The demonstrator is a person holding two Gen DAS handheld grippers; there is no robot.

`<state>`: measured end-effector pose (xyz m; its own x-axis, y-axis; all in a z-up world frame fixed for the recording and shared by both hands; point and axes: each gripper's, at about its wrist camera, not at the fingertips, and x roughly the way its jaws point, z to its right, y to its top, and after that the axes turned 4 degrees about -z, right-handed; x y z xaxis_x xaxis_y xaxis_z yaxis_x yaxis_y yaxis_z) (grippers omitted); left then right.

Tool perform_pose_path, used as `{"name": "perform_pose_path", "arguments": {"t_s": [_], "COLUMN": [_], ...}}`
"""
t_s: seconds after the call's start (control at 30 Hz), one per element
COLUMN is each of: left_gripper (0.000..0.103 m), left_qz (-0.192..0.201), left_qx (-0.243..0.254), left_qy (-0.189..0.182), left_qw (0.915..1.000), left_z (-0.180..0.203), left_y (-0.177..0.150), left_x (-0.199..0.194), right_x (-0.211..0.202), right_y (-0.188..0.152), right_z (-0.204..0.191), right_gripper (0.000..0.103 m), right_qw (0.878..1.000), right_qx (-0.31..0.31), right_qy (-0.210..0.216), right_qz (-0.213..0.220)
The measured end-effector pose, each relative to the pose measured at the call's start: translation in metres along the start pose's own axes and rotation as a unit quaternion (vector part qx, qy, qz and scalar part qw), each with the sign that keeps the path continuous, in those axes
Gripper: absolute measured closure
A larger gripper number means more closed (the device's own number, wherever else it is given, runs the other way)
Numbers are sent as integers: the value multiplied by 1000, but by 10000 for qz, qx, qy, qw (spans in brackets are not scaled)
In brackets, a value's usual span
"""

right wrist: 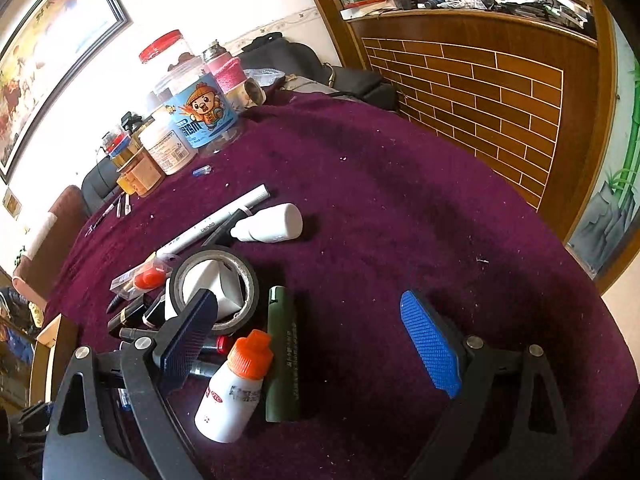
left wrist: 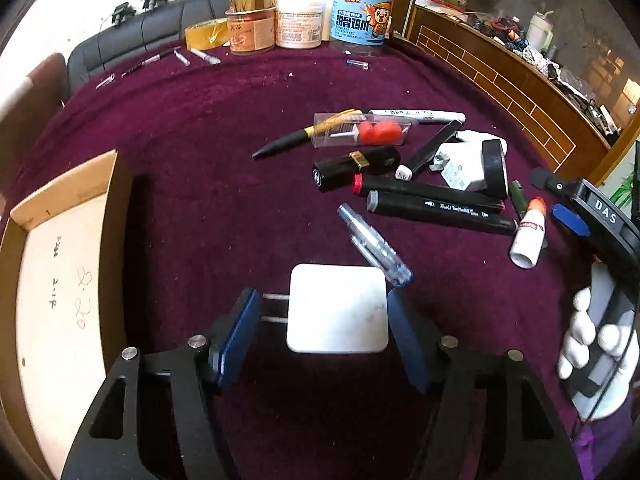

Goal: Organize rigid objects
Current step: 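Lift the charger with the left tool while the right tool grasps the black tape roll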

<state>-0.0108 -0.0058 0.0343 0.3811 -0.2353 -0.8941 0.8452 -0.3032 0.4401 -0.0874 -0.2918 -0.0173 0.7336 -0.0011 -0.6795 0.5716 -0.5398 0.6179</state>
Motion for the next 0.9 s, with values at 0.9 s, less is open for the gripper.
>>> {"name": "perform_pose_path", "arguments": {"t_s": [0.9], "left_gripper": [43], "left_qz": [531], "left_qx": [-667], "left_qy": [-507], "left_qw": [9951], "left_z": [-27], "left_y": [-54], "left_x": [-57], "right_x": [-7], "right_y": [14], "right_z": [-54], "right_gripper": [9], "right_qw": [9851], "right_qx": [-1653], "right_qy": [160], "right_qz": [-438]}}
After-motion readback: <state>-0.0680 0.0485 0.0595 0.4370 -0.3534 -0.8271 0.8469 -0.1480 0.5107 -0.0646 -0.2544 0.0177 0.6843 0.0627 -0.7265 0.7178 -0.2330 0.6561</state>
